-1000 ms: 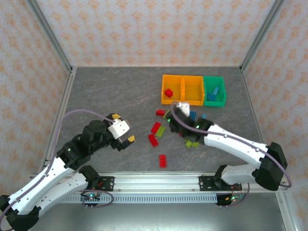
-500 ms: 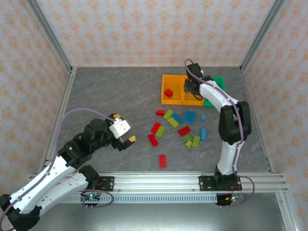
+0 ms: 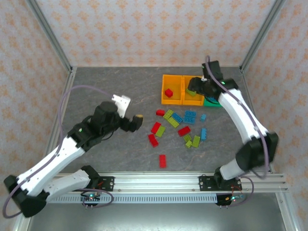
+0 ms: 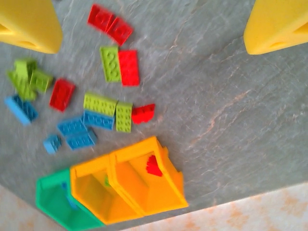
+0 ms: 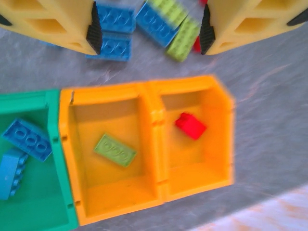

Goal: Sort the legos into containers by color

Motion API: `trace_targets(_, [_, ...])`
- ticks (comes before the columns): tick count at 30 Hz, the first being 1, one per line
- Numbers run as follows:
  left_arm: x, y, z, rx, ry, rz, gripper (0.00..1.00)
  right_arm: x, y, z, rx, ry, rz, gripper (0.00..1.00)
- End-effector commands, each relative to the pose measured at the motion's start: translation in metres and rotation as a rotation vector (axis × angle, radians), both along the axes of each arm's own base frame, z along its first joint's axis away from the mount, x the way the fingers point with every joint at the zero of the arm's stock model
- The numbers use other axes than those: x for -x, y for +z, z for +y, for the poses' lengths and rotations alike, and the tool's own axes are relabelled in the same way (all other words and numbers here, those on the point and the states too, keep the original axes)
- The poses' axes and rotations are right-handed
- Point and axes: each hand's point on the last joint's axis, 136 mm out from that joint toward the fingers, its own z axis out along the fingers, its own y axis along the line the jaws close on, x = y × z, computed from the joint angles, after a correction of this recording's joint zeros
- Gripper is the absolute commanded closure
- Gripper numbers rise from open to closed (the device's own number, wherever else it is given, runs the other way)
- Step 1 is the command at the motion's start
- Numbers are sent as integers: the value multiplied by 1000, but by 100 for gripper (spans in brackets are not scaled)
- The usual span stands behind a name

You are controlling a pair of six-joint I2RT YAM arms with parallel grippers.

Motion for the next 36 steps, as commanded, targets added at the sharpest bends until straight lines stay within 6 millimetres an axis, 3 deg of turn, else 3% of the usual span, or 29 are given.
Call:
trace_targets(1, [-34,-22,0,74,281,192,4,85,-13,29,-147,122,190,39])
trace_targets(4, [-62,-55,-31,97,320,325,6,142,-20,35,-160,188,262,36])
trace_targets(7, [-87,-90,-61,135,350,420,6,177,-25,27,-169,184,293,34])
trace_targets(9, [-101,-112,-77,134,360,475,6,187,-27,19,-165,172,277,32])
trace_targets(12, [-121,-141,-90,90,384,512,5,191,-28,7,-131,135,235,29])
trace_targets(15, [-135,-166,-98,27,383,535,3,191,-28,8,-136,140,232,28])
trace_targets(21, [-146,-199,-94,-63,412,562,3,184,-26,14,-156,149,224,27])
trace_targets(32, [-147,-234,-87,-121,409,608,26,188,-24,13,-157,148,229,27])
trace_targets(36, [-146,-243,-83,-128,418,629,40,188,-23,12,-166,136,227,27])
